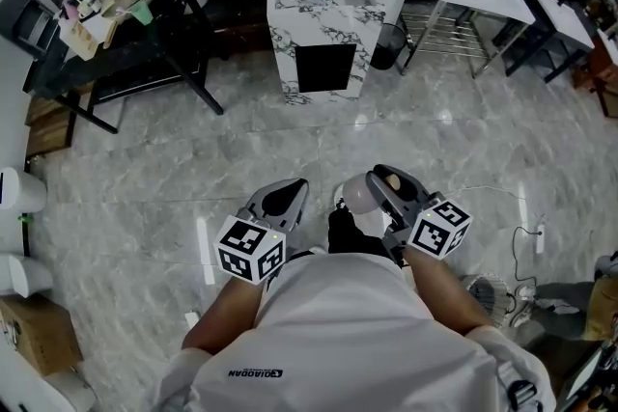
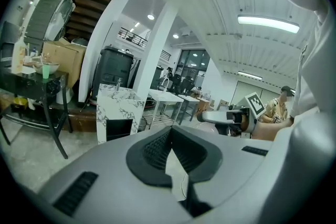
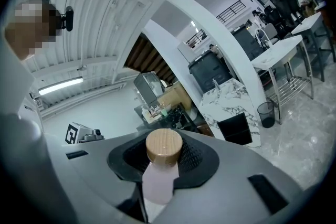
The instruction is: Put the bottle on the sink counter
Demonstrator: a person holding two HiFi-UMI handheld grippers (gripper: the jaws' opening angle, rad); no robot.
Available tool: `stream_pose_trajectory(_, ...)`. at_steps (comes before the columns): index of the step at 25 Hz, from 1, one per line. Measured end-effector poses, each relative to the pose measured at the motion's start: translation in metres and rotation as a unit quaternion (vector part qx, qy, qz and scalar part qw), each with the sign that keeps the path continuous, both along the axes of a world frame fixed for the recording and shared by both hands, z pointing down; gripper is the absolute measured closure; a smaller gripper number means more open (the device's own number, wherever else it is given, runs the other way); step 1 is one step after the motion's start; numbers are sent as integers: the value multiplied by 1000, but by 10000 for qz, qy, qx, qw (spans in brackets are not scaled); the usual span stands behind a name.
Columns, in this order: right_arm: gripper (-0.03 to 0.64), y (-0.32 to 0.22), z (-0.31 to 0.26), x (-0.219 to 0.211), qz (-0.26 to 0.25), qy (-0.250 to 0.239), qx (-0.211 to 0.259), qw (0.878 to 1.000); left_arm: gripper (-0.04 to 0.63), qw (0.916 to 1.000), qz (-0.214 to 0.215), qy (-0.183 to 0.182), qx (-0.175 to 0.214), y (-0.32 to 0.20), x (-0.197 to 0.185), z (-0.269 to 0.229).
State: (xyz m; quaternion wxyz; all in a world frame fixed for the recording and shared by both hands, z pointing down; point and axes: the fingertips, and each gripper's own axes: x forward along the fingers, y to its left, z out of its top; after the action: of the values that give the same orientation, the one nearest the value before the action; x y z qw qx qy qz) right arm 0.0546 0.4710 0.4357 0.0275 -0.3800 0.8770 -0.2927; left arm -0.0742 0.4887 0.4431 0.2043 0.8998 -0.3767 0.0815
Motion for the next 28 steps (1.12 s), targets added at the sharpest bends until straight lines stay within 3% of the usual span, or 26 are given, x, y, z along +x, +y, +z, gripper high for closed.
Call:
stream_pose_trajectory(15, 489, -141, 4, 27, -165, 65, -118, 9998, 581, 9998, -152, -83, -50, -135, 25, -5)
stream_pose_trajectory(21, 489, -199, -6, 46, -211, -103, -2, 9997, 581, 9983, -405, 245, -351, -191, 37, -11)
stream_pose_trajectory(28, 489, -254, -8, 71, -275, -114, 102, 9995, 581, 9990, -421, -79, -160, -244, 66, -15)
